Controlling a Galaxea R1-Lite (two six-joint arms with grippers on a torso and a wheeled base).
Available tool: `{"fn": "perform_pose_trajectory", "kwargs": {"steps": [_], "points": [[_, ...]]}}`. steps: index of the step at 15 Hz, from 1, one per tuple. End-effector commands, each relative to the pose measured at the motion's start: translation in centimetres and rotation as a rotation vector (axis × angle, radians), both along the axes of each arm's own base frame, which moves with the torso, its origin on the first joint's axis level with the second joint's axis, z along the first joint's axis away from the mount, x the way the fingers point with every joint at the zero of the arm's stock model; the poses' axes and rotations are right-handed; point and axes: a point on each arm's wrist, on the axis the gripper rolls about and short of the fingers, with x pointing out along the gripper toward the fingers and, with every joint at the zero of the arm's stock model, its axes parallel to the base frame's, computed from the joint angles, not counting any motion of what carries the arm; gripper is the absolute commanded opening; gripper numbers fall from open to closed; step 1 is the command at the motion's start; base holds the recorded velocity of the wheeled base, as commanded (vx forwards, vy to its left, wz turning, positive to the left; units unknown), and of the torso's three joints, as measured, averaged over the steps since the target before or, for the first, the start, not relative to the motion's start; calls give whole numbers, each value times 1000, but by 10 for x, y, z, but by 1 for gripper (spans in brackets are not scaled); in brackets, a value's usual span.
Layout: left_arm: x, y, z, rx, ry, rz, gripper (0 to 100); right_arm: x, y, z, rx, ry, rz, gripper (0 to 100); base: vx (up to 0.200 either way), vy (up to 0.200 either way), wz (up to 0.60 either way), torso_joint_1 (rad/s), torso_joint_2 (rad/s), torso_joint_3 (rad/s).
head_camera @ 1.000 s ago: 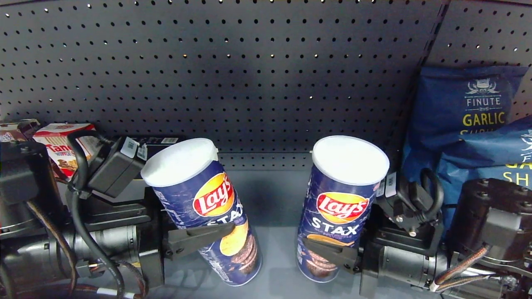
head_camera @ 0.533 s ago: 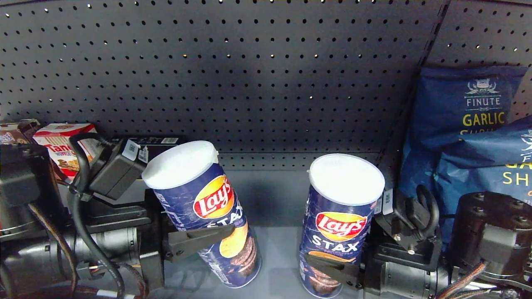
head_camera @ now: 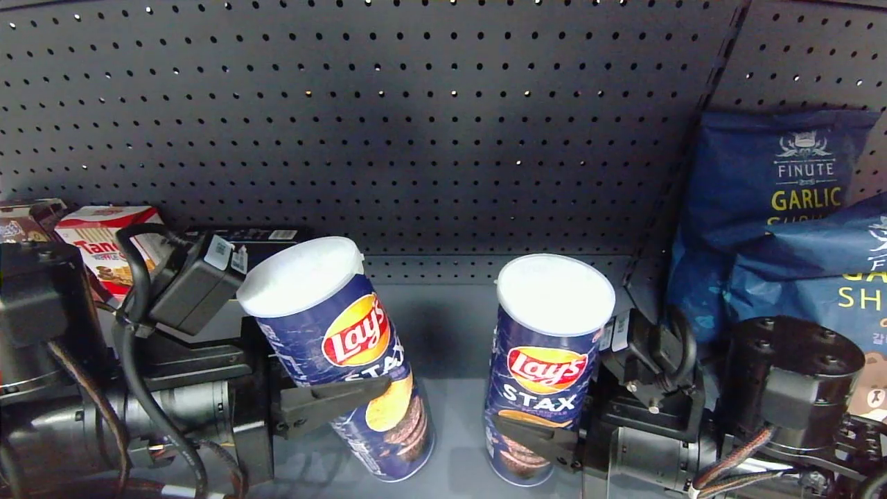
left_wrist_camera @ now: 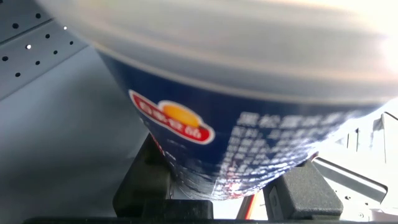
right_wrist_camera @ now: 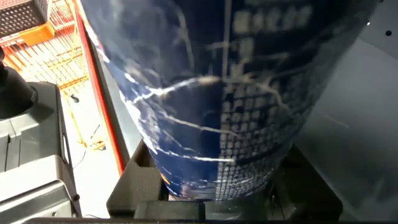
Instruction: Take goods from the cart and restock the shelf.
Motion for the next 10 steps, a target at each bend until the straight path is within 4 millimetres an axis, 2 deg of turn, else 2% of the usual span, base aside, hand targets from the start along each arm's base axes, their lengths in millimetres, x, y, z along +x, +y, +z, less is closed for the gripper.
{"fn": "perform_pose_trajectory", "kwargs": {"steps": [1, 4, 5, 10], "points": [[0, 0, 0, 0, -3, -1, 0, 2, 2, -4, -13, 10, 1, 0, 0, 0, 0, 0, 0, 0], [0, 0, -1, 1, 0, -1, 0, 1, 1, -6, -19, 13, 1, 0, 0, 0, 0, 0, 0, 0], [0, 0, -1, 1, 0, -1, 0, 0, 0, -6, -20, 15, 1, 100, 0, 0, 0, 0, 0, 0], [-1, 0, 0, 1, -2, -2, 0, -7, -7, -1, -8, -1, 0, 100, 0, 0, 0, 0, 0, 0]]}}
